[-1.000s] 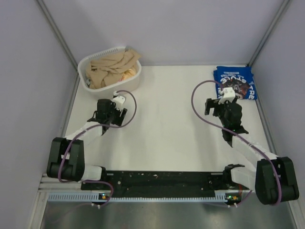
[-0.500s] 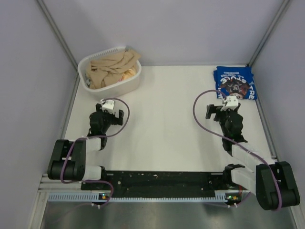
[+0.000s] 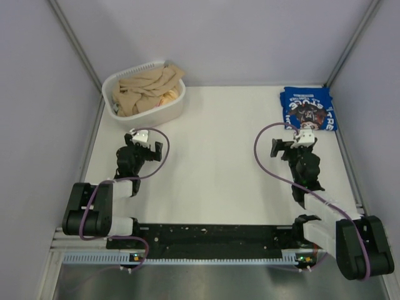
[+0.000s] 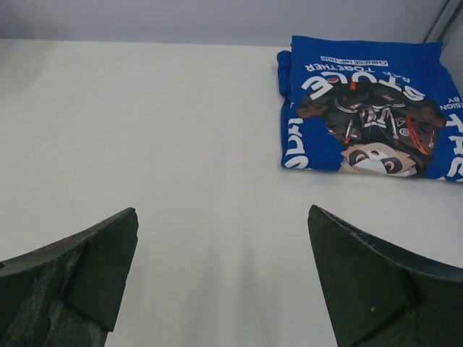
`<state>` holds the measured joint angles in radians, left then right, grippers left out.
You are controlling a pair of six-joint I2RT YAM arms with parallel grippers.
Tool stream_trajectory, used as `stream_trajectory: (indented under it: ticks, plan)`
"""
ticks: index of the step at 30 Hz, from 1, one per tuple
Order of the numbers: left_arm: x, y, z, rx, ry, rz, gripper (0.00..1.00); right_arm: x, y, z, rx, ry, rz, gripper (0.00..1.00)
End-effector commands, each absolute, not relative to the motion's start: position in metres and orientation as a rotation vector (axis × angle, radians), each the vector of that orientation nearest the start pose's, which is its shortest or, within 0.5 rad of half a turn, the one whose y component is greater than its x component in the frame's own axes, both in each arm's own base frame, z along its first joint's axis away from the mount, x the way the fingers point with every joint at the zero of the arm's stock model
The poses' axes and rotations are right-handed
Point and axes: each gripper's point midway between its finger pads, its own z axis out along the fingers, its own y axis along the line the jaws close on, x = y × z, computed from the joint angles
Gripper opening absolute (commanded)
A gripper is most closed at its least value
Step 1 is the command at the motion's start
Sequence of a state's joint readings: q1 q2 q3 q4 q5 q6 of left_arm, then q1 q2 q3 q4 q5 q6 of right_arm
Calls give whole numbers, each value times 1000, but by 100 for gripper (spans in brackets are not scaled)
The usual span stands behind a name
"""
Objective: Fold and stack the t-shirts
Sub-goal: Put the neatly folded tshirt into the corner of the board with the right arm
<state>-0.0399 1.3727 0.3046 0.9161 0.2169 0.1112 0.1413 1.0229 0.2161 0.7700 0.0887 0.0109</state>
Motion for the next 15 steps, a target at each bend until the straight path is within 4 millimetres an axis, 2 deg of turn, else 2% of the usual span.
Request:
stream_trajectory:
  ticks: [1,11,12,15]
  plan:
    - [381,-48,128,281,1625,-136,99,341,33,169,-23,1540,55,99]
    - [381,-48,127,281,1626,-136,99,340,31,168,-7,1539,51,99]
    - [381,-48,127,281,1626,-136,99,340,27,170,22,1530,48,99]
    - [381,-48,127,281,1626,-136,98,337,3,175,261,1459,59,99]
